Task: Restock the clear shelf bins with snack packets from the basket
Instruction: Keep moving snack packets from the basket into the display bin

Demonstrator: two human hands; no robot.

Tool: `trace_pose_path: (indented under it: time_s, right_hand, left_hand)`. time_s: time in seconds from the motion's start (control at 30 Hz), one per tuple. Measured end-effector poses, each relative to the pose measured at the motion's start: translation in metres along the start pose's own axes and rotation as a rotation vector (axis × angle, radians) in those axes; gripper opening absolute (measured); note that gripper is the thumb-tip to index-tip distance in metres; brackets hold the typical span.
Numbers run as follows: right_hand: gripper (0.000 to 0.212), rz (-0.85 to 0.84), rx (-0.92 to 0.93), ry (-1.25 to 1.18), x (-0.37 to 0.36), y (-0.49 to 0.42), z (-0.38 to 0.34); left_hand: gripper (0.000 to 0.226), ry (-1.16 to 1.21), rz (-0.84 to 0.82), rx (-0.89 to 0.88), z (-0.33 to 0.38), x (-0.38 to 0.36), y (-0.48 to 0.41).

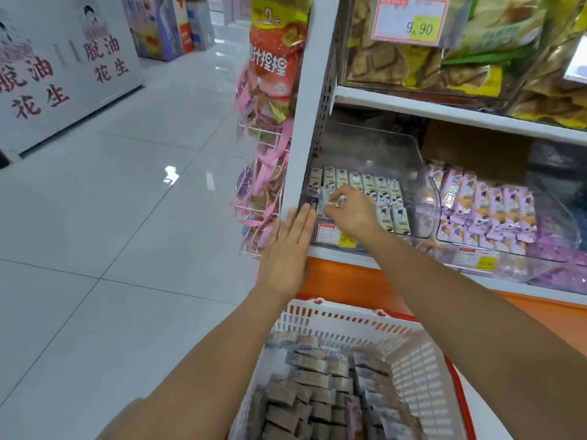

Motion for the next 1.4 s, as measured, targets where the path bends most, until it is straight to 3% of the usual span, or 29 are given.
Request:
trace_pose_path:
  time_s: [0.23,0.37,0.6,0.7,0.83,1.13,1.4]
  right_hand:
    - [0.015,-0.142,-0.104,0.033,-0.008,-0.01,0.001]
    - [0.023,-0.167,-0.08,0.044,-0.007,-0.005,-0.001]
    - [0.024,0.085,0.246,-0.208,0.01,0.033,-0.007]
    - [0.022,0.093,0.406,-0.255,0.007,0.069,-0.008]
    - [0.02,-0.047,0.391,-0.251,-0.027,0.107,0.017]
    - [0.019,-0.384,0.089,-0.067,-0.133,0.144,0.111]
    - [0.022,-0.706,0.005,0.083,-0.217,0.165,0.157]
  left_hand:
    - [0.092,0.054,0.013,-0.015,0.0,0.001,0.001]
    - [0.092,0.065,-0.013,-0.023,-0.001,0.003,0.001]
    - [0.083,0.053,-0.064,-0.081,-0.01,0.005,0.019]
    - [0.083,0.046,-0.035,-0.068,-0.013,0.0,0.046]
    - [0.076,0.074,-0.171,0.079,-0.026,-0.023,0.08]
    - [0.072,0.013,-0.47,0.296,-0.053,-0.086,0.14]
    - [0.078,0.106,-0.419,0.369,-0.058,-0.12,0.164]
Point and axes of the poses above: each hand's wrist, its own y-axis away from the middle knuckle, its own x-axis out of the back of the hand, z = x × y, the point moved 3 cm from there along -y, towards the middle knuckle, and after that the axes turned 4 degrees about -z, right-handed, at the moved point
